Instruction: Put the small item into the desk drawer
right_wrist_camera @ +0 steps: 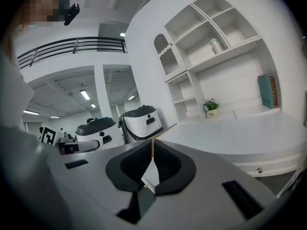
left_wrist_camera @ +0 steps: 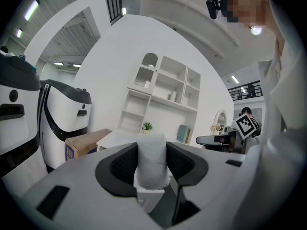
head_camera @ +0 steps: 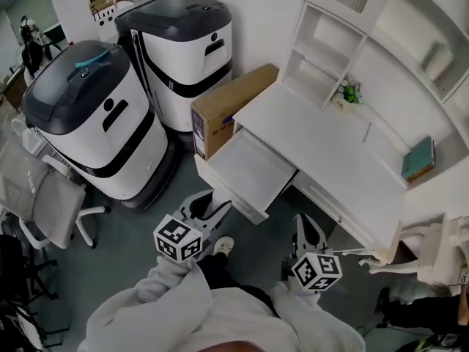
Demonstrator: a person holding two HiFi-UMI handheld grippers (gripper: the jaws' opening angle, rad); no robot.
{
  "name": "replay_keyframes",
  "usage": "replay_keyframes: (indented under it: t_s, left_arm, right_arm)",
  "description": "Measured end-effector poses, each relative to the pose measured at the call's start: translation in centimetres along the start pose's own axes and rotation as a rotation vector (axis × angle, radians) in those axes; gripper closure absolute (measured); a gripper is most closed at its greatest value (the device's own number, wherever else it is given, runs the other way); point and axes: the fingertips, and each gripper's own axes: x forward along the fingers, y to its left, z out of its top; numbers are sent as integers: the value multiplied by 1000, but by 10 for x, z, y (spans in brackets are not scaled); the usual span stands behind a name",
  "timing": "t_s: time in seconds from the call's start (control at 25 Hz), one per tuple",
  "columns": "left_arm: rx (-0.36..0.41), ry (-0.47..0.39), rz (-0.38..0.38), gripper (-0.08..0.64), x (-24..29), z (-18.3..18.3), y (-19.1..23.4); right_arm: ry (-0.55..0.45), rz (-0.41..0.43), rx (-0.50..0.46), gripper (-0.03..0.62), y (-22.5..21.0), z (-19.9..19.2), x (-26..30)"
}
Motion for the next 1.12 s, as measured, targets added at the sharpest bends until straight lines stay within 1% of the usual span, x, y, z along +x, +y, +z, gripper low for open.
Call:
replay_keyframes:
  t_s: [0.28, 0.48, 0.92, 1.12]
  left_arm:
    - [0, 2, -17, 373, 34, 12, 24]
    - [2, -3, -26, 373, 56, 20, 41]
    - [18, -6, -44, 373, 91, 38, 80]
    - [39, 19, -69, 373, 105, 38, 96]
  right_arm:
    - [-4, -4, -2, 554, -11, 15, 37]
    - [-10, 12, 29, 554, -14, 22, 65]
    - [-25, 21, 19, 554, -16, 39, 119]
    - [-31, -7, 21, 554, -18, 40, 135]
